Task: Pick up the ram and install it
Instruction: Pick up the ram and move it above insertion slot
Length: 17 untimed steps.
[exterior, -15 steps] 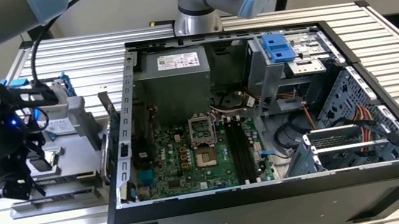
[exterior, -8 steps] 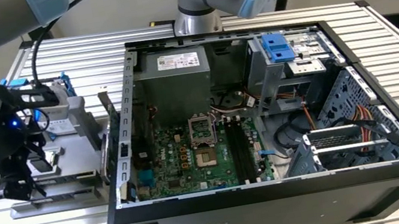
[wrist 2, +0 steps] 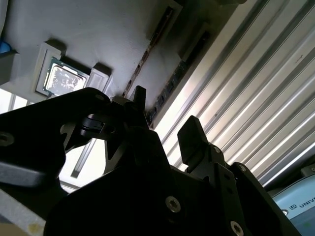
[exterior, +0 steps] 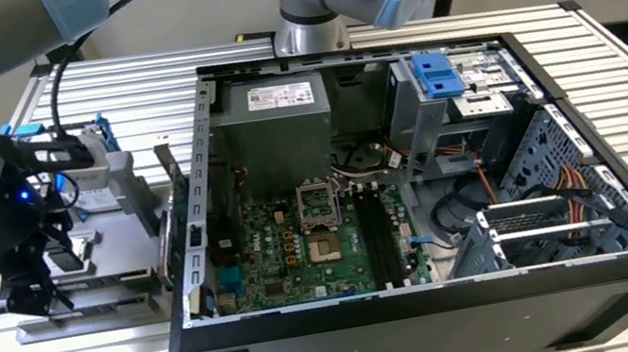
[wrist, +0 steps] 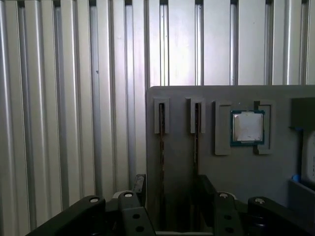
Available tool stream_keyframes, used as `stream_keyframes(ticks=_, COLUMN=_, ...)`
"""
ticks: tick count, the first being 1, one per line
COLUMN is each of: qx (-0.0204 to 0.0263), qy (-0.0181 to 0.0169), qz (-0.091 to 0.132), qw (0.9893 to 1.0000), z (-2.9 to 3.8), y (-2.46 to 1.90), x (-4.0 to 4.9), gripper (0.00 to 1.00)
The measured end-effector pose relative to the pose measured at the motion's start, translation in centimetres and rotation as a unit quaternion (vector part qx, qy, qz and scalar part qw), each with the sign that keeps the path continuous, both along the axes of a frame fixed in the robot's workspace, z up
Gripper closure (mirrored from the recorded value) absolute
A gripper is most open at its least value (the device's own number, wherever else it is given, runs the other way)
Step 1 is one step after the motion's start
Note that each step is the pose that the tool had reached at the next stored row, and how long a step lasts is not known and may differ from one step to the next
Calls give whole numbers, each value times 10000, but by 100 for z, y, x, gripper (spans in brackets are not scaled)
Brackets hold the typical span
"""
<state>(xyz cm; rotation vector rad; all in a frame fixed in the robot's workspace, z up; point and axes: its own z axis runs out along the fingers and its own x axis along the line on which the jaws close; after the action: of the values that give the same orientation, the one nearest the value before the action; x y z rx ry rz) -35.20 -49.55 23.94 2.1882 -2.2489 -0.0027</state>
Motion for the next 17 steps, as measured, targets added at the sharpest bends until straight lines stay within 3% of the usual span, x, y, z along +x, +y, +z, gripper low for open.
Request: stream_keyframes(ticks=17, qx=-1, qy=0, qz=-5, qw=10000, z=-44, y=-1, x=-1, gripper=0)
